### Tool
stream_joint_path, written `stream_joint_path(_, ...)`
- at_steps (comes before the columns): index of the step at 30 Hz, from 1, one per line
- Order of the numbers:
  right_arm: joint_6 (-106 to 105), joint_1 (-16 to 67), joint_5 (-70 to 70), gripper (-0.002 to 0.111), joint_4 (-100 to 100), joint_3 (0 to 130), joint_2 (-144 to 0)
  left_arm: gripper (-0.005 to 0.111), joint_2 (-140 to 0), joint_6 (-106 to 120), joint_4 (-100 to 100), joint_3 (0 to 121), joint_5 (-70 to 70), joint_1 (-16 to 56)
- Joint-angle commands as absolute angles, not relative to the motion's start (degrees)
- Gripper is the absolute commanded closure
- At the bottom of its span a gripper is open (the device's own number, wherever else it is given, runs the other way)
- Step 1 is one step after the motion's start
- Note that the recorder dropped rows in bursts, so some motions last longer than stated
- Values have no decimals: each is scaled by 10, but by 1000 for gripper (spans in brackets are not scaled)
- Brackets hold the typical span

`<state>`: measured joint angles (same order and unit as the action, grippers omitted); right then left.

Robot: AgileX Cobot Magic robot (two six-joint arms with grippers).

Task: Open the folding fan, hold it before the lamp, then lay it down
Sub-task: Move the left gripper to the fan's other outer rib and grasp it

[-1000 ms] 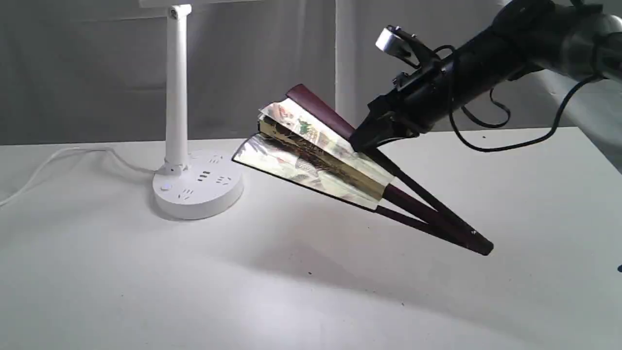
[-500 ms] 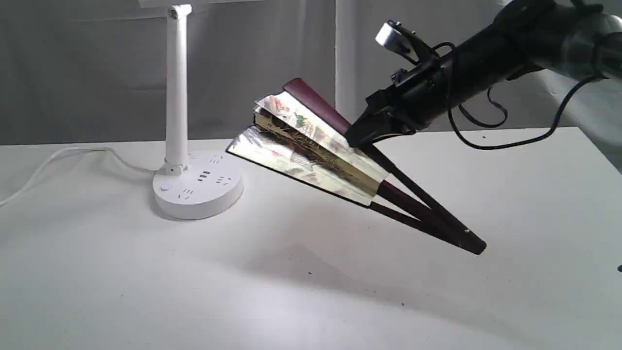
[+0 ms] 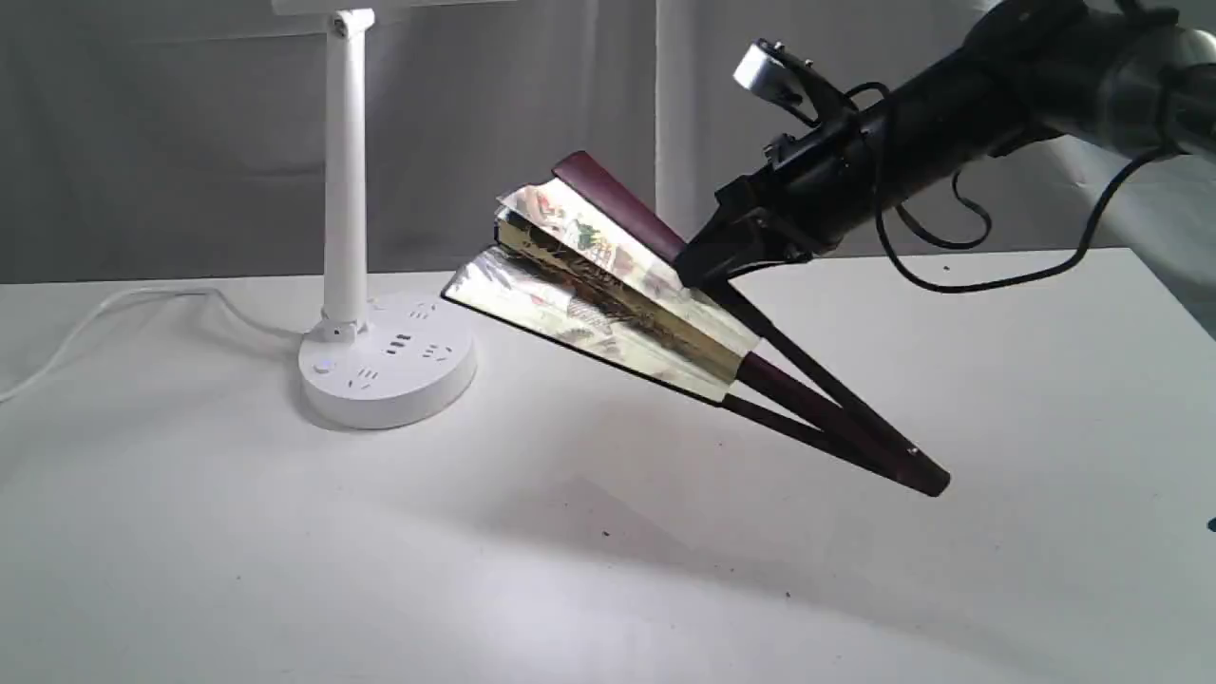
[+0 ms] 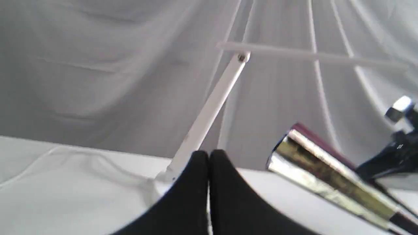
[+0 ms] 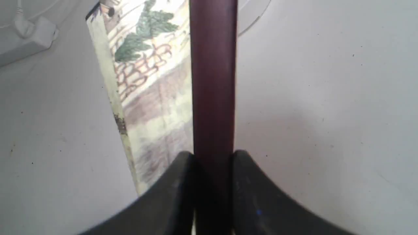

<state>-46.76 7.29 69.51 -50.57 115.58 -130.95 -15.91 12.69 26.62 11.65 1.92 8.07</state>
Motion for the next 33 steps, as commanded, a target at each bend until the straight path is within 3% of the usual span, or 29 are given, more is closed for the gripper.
stream_joint_path(1,-473,72,700,108,-519,1154,-1302,107,-282,141,201,143,-8,80)
stream_joint_path(10,-473,72,700,108,-521,1154,-1302,107,-620,140,50,217,-99,82)
stream_joint_path(15,-473,72,700,108,-520,1154,-1302,107,-777,135,50,253,-183,142)
stream_joint_path(20,-473,73,700,108,-520,1154,-1302,107,-939,87,56,257,-520,236)
stream_joint_path(23,-473,73,700,108,-531,1154,-1302,107,-1045,-29,40,279,-697,256)
stream_joint_path(33,-473,73,700,108,-552,1154,-1302,107,-1225,-623,-236,463,-700,162)
